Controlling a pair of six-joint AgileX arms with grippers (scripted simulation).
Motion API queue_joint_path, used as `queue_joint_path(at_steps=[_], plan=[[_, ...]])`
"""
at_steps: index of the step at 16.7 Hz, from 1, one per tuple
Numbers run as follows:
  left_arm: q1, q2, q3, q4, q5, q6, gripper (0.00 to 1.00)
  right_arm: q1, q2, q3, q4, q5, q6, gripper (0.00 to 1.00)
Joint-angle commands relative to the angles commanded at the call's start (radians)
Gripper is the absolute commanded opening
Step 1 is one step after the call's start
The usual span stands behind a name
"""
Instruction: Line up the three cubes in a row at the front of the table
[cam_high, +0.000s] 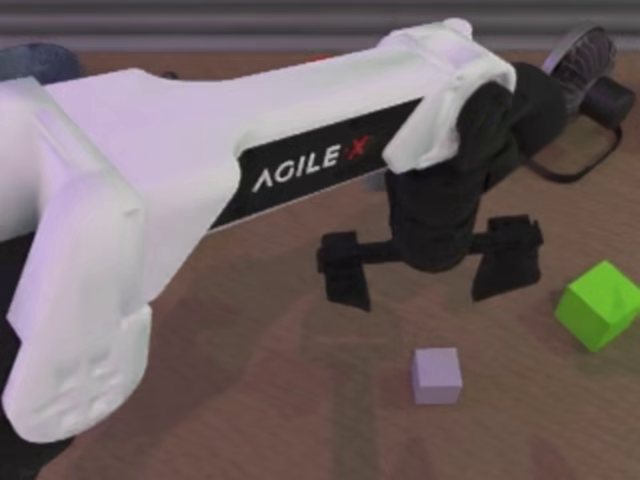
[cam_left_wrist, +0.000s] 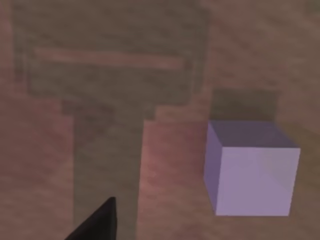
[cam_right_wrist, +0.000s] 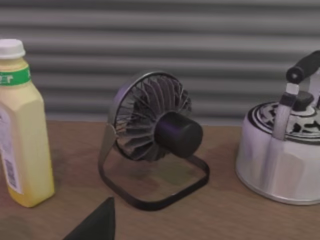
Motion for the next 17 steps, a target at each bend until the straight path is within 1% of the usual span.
queue_joint_path(at_steps=[4,8,13,17], plan=[[0.132,-0.267,-0.241,0.144,-0.007,0.051,1.00,0.021,0.213,0.173,-0.127,0.000,-0.056,1.00],[0.313,-0.685,-0.598,0.347,-0.012,0.161,1.00,0.048,0.559,0.402,-0.305,0.003,-0.134,1.00],[0.554,-1.280,-1.118,0.638,-0.012,0.386,1.00,0.085,1.043,0.699,-0.543,0.004,-0.237,1.00],[0.718,-1.698,-1.493,0.857,-0.006,0.598,1.00,0.114,1.383,0.922,-0.720,0.005,-0.315,1.00]])
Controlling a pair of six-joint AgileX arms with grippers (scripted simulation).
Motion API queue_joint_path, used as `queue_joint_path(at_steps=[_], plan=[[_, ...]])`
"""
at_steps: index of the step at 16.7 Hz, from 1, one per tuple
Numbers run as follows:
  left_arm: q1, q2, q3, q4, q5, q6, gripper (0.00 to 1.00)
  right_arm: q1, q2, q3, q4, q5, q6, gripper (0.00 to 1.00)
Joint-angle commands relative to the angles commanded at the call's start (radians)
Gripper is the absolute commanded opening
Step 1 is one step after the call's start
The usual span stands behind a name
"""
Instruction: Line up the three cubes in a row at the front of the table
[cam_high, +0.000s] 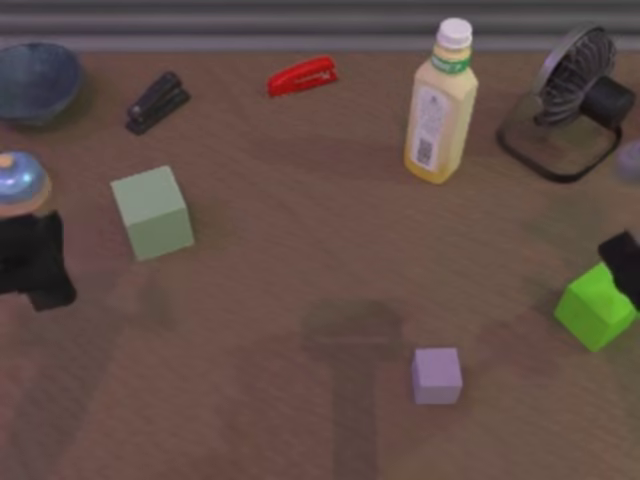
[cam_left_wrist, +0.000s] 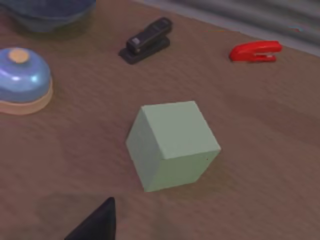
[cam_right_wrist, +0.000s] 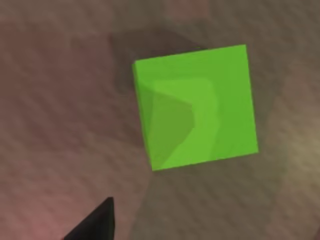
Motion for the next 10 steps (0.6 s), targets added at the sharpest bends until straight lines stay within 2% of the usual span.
queue_joint_path(at_steps=[5,10], plan=[[0.143,-0.366,-0.323,0.227,0.016,0.236,1.00,0.028,0.289,0.217,-0.158,-0.001,-0.072,1.00],[0.203,-0.543,-0.458,0.342,0.027,0.356,1.00,0.040,0.426,0.324,-0.226,-0.001,-0.105,1.00]])
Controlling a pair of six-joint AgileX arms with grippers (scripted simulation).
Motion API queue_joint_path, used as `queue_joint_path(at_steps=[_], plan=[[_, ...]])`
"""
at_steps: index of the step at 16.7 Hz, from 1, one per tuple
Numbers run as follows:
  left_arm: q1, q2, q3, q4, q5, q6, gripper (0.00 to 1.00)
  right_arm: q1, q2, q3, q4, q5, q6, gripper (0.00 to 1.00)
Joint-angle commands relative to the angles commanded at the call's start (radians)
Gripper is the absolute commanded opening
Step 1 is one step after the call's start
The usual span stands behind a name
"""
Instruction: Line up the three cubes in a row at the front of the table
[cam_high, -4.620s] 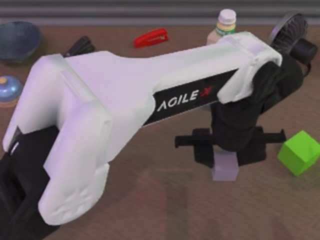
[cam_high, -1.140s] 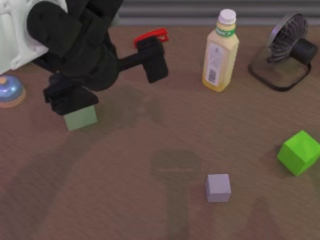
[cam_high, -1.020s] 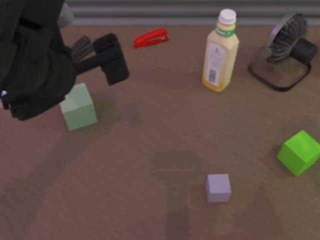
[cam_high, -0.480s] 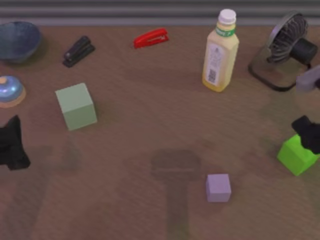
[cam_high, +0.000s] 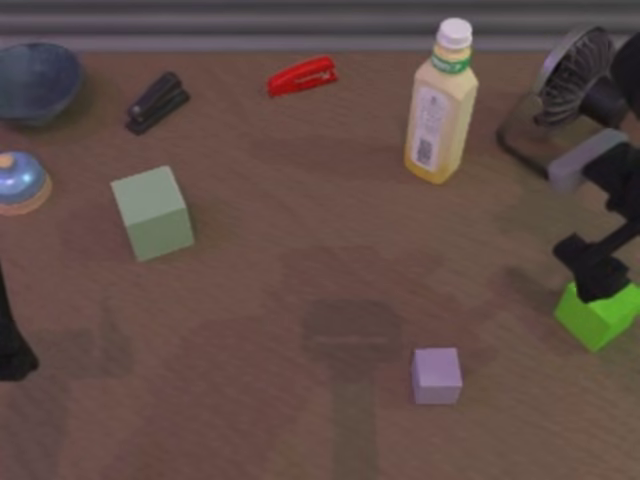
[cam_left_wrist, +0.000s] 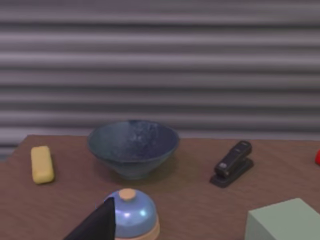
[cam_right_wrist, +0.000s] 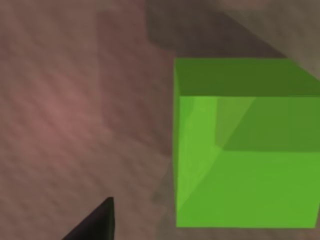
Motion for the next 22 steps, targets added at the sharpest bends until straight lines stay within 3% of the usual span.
queue_joint_path(at_steps=[7,15,20,22], plan=[[0.001,-0.005,-0.004,0.003,0.000,0.003,1.00,-0.003,0.016,-0.002,0.013,0.000,-0.002,1.00],[0.001,-0.005,-0.004,0.003,0.000,0.003,1.00,0.002,0.150,-0.148,0.299,0.001,0.003,1.00],[0.001,-0.005,-0.004,0.003,0.000,0.003,1.00,0.002,0.166,-0.164,0.328,0.001,0.003,1.00],[0.001,-0.005,-0.004,0.003,0.000,0.003,1.00,0.002,0.166,-0.164,0.328,0.001,0.003,0.85]])
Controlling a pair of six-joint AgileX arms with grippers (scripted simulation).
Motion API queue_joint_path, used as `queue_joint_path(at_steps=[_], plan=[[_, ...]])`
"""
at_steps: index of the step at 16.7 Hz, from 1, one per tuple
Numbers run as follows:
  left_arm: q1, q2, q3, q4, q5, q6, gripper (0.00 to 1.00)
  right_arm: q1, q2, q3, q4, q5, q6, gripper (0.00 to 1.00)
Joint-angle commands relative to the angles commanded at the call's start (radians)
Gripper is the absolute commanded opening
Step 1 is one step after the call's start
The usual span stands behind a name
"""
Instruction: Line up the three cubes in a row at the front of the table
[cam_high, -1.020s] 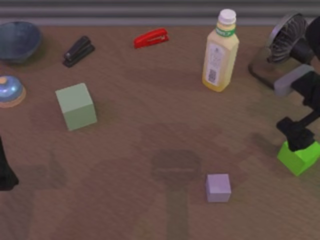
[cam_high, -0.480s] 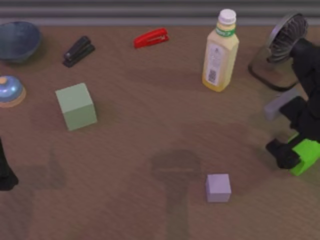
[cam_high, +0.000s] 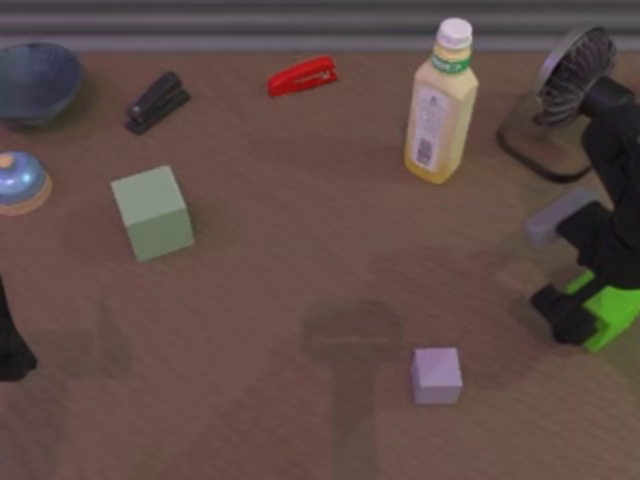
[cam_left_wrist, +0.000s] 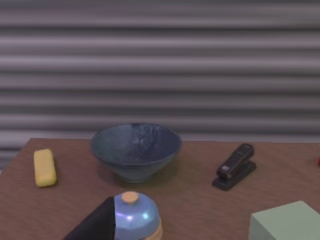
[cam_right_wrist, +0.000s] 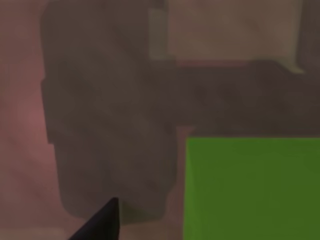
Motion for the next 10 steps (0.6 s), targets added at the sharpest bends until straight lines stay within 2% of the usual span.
queue_joint_path(at_steps=[10], plan=[[0.000,0.000,0.000,0.000,0.000,0.000,1.00,0.000,0.000,0.000,0.000,0.000,0.000,0.10]])
